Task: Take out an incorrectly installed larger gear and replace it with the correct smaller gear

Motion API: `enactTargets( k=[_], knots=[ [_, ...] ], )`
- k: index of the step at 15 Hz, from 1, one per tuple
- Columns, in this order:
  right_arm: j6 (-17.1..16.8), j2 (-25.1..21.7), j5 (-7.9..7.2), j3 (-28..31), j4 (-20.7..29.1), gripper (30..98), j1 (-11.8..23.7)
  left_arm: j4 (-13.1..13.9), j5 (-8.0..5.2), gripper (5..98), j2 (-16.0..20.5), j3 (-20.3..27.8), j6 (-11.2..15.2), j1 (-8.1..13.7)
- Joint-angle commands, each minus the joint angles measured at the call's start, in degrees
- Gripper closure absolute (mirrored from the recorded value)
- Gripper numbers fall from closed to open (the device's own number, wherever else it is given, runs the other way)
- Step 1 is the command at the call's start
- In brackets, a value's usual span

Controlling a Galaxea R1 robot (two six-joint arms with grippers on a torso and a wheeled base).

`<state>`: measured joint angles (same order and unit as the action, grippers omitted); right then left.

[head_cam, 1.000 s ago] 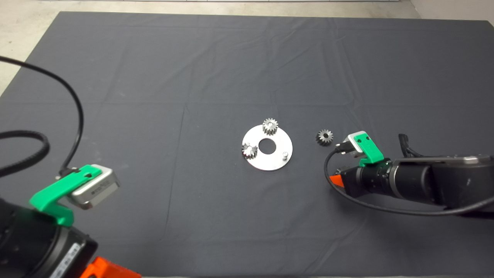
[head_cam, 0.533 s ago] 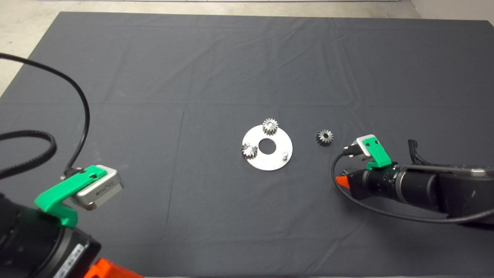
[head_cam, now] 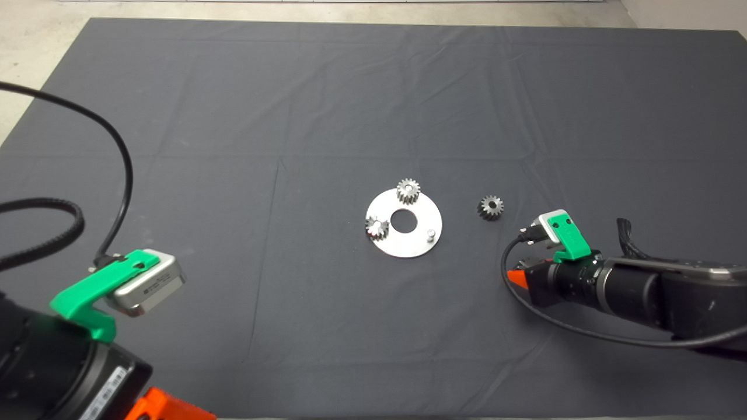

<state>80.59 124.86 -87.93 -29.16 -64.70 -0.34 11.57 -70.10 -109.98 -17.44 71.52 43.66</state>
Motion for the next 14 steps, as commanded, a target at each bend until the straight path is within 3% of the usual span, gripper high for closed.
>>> enactTargets(
  k=[1, 14],
  knots=[
    [-0.17, -0.62, -2.33, 0.96, -2.37, 79.0, 0.43, 0.74, -0.3, 6.0, 0.86, -0.12, 0.28, 0.2],
    [-0.08, -1.85, -2.42, 1.49, -2.37, 77.2, 0.75, 0.74, -0.13, 6.0, 0.95, -0.03, 0.2, 0.2]
  ],
)
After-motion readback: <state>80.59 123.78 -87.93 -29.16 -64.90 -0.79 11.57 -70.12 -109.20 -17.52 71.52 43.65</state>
